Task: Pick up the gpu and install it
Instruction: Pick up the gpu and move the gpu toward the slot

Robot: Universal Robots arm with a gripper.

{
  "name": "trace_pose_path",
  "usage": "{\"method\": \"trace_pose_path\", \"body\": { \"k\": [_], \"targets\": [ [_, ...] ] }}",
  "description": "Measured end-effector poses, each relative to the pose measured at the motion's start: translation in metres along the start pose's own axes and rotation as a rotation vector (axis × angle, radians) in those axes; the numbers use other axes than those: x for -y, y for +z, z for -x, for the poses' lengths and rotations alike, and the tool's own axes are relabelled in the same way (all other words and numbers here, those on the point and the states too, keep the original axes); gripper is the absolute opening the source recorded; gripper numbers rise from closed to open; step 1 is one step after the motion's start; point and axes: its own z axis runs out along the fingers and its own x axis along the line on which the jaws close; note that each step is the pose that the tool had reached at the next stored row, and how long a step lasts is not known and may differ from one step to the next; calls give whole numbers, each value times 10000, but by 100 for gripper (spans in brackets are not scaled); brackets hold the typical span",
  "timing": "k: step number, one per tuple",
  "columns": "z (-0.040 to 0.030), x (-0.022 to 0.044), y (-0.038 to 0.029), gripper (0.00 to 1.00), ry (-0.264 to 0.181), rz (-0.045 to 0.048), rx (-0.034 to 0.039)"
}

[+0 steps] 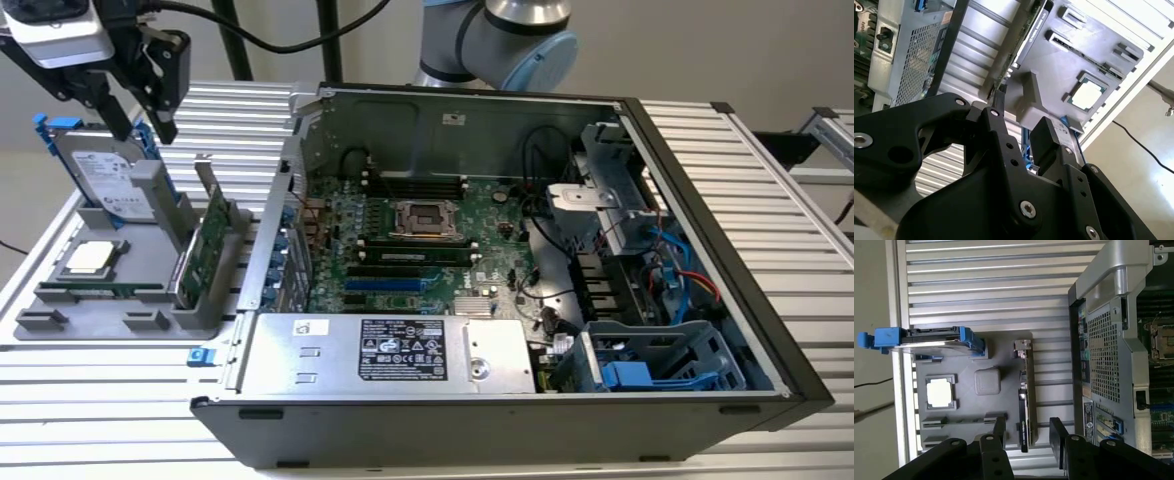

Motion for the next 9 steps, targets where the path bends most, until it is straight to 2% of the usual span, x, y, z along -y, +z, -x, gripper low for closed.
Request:
{"method": "trace_pose_path", "body": {
  "k": [9],
  "targets": [
    [-1,3,59,100,1,0,-1]
  ]
}}
